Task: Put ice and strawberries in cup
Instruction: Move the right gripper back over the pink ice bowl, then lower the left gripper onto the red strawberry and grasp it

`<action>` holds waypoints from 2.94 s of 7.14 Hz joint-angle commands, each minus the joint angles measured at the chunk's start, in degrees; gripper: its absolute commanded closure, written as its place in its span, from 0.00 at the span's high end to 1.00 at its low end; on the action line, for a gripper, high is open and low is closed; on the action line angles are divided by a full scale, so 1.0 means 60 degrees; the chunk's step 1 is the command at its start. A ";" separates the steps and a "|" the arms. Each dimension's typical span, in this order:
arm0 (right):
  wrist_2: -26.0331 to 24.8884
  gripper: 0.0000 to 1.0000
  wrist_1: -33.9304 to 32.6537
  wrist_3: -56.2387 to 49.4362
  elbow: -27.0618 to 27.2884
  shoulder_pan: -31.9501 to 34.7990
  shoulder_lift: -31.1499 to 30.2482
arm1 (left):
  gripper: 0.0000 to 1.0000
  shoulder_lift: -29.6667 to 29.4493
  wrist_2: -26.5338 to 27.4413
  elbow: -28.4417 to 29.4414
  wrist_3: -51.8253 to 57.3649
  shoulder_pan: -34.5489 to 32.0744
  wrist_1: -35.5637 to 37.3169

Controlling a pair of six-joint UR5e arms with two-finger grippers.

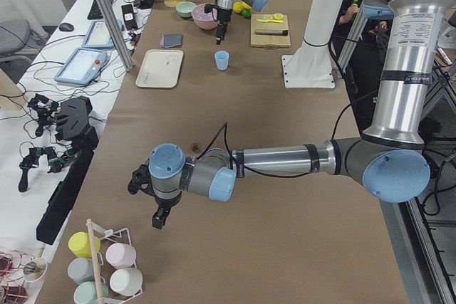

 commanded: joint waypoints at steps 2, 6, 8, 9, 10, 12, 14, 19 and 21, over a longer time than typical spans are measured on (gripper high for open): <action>0.1170 0.98 -0.0697 -0.1045 0.1616 0.1217 -0.1571 | 0.98 0.0211 -0.0745 -0.1140 -0.0049 0.0458 -0.0270; 0.2283 0.98 -0.0580 -0.2660 0.1750 0.2594 -0.2803 | 0.98 0.0797 -0.0267 -0.2182 -0.6312 0.2792 -0.3304; 0.2315 0.99 -0.0566 -0.3246 0.1706 0.2816 -0.3229 | 0.98 0.0770 0.1457 -0.2402 -0.6902 0.4305 -0.3817; 0.2300 0.99 -0.0566 -0.3234 0.1692 0.2817 -0.3245 | 0.98 0.0813 0.2510 -0.2519 -0.6933 0.5065 -0.3759; 0.2257 0.99 -0.0566 -0.3219 0.1706 0.2802 -0.3245 | 0.98 0.0697 0.2579 -0.2419 -0.7165 0.5609 -0.3758; 0.2227 0.99 -0.0566 -0.3248 0.1619 0.2788 -0.3172 | 0.98 -0.0033 0.3422 -0.1777 -0.7797 0.6532 -0.3845; 0.2212 0.99 -0.0566 -0.3234 0.1560 0.2788 -0.3114 | 0.97 -0.0198 0.3517 -0.1379 -0.7651 0.6713 -0.3991; 0.2212 0.99 -0.0566 -0.3233 0.1516 0.2788 -0.3099 | 0.67 -0.0198 0.3487 -0.0528 -0.7519 0.6713 -0.4857; 0.2212 0.99 -0.0566 -0.3233 0.1516 0.2788 -0.3099 | 0.42 -0.0227 0.3487 -0.0542 -0.7519 0.6684 -0.4842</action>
